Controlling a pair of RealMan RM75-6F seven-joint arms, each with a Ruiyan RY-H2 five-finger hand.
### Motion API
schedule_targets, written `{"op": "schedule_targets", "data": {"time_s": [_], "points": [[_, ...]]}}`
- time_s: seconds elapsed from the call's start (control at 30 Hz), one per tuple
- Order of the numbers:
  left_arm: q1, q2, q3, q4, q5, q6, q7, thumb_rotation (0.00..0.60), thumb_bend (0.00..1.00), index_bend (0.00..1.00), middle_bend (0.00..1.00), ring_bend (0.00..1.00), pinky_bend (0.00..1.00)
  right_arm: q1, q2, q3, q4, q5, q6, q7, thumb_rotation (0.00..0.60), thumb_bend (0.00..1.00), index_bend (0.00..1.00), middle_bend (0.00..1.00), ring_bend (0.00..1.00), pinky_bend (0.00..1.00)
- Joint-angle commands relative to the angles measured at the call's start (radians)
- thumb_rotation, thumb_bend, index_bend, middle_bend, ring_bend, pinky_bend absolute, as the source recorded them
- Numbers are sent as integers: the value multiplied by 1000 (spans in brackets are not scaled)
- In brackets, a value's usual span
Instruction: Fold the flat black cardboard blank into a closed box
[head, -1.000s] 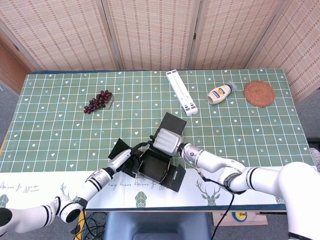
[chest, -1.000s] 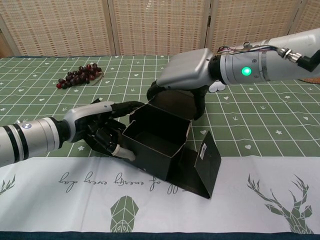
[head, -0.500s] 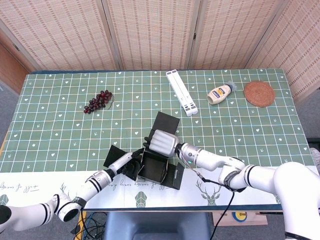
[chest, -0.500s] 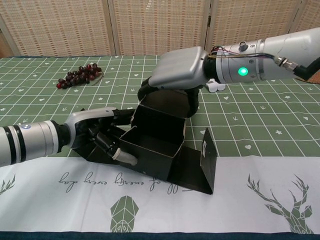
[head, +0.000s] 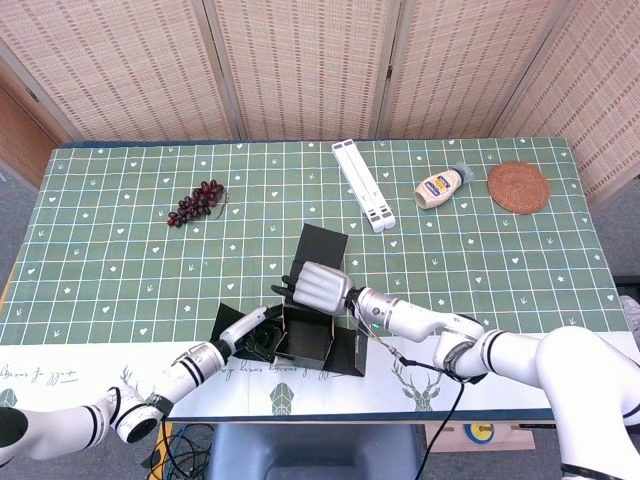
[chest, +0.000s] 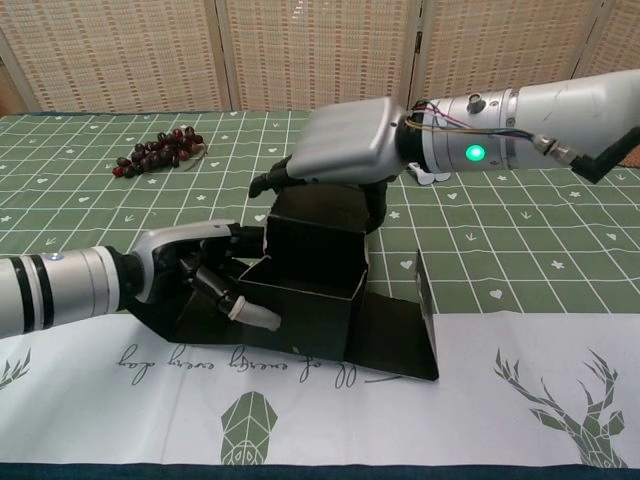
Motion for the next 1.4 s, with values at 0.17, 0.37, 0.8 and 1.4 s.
{"op": "schedule_targets", "data": {"time_s": [0.17,0.37,0.8,1.4], "points": [[0,5,4,-6,-8,2,5,600,30,224,281,570,695,-19,15,18,-43,37,-7,-18,600,198,0,0,696,921],[7,27,4,-21,-15,13,-6,600,31,219,281,565,695,-49,47,34,-96,46,44,14,600,198,0,0,683,921],[39,163,16,-88,5,78,-108,600,30,219,281,563,706,-198,154,61,-185,46,284,184,600,198,0,0,683,921],[-6,332,11,-102,57,75,-461,600,30,205,281,557,706,-376,60,48,-62,14,509,345,600,97,0,0,683,921]]}}
